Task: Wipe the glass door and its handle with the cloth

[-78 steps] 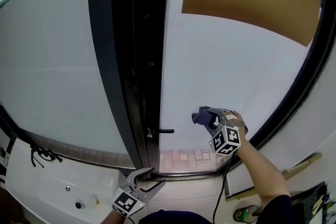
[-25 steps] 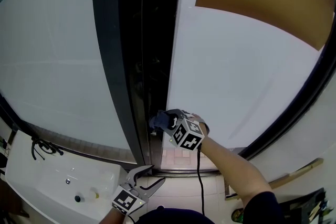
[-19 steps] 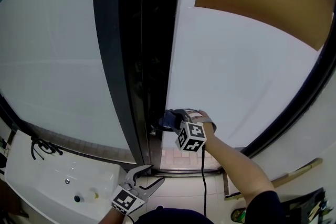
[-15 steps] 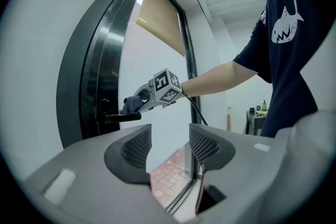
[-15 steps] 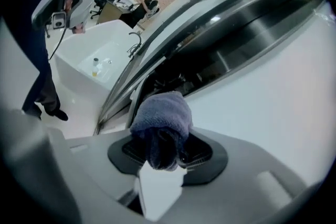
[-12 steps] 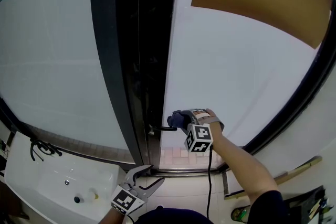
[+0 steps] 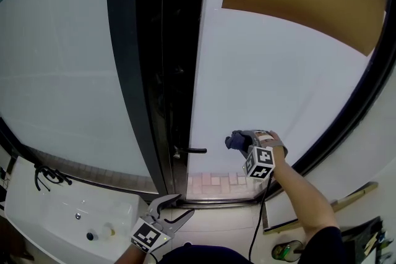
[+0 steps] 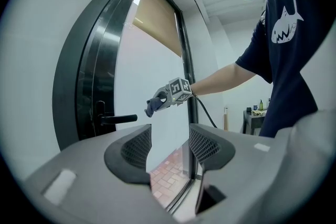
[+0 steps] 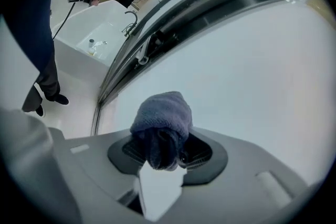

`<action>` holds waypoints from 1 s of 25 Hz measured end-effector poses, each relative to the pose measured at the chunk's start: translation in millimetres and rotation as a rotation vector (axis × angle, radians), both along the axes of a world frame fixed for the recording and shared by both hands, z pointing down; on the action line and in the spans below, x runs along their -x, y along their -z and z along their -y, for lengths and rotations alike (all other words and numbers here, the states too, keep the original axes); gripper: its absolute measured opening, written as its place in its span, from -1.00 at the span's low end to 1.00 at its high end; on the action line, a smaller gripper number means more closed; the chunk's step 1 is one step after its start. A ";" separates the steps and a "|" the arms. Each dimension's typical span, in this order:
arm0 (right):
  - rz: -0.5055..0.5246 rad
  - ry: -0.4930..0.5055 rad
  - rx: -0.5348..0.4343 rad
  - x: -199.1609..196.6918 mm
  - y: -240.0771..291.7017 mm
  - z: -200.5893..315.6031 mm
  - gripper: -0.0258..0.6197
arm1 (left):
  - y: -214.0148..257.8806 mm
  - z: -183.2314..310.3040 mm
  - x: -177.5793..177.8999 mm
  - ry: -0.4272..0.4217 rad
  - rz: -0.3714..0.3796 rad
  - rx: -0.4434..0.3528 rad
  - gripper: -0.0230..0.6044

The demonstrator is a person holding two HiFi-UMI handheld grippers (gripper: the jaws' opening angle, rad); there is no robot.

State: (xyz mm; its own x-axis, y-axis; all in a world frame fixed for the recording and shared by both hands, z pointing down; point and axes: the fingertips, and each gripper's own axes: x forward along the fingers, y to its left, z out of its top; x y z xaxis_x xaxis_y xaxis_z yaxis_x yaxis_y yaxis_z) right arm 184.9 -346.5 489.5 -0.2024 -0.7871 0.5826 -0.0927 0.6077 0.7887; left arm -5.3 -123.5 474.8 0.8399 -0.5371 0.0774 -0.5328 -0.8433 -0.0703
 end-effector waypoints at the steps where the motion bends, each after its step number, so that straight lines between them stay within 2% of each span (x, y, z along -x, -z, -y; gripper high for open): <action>1: -0.004 -0.018 0.000 -10.6 0.4 -0.9 -0.42 | -0.9 -0.6 -0.1 -0.002 0.003 0.001 -0.22; 6: -0.004 -0.103 -0.003 -47.3 4.3 -2.8 -0.42 | 3.7 -0.5 -2.9 -0.013 -0.003 0.001 -0.22; 10: 0.068 -0.117 -0.018 -42.0 16.0 -9.9 -0.42 | -2.2 -1.7 -5.0 -0.025 0.013 -0.005 -0.22; 13: 0.258 -0.080 0.021 -2.0 38.3 -19.8 -0.42 | -0.2 -0.6 -5.1 -0.022 0.007 -0.003 -0.22; 16: 0.539 -0.030 0.146 61.8 61.0 -27.5 -0.42 | 0.5 1.1 -3.4 -0.015 0.004 -0.003 -0.22; 18: 0.662 0.011 0.214 103.3 70.4 -29.6 -0.42 | 0.4 2.0 -1.9 -0.007 0.001 -0.003 -0.22; 21: 0.735 0.055 0.258 150.9 77.1 -27.2 -0.42 | -1.6 2.6 1.7 0.006 0.005 -0.003 -0.22; 25: 0.792 0.069 0.308 194.4 71.9 -18.8 -0.42 | 1.2 4.1 10.8 0.034 -0.009 0.001 -0.22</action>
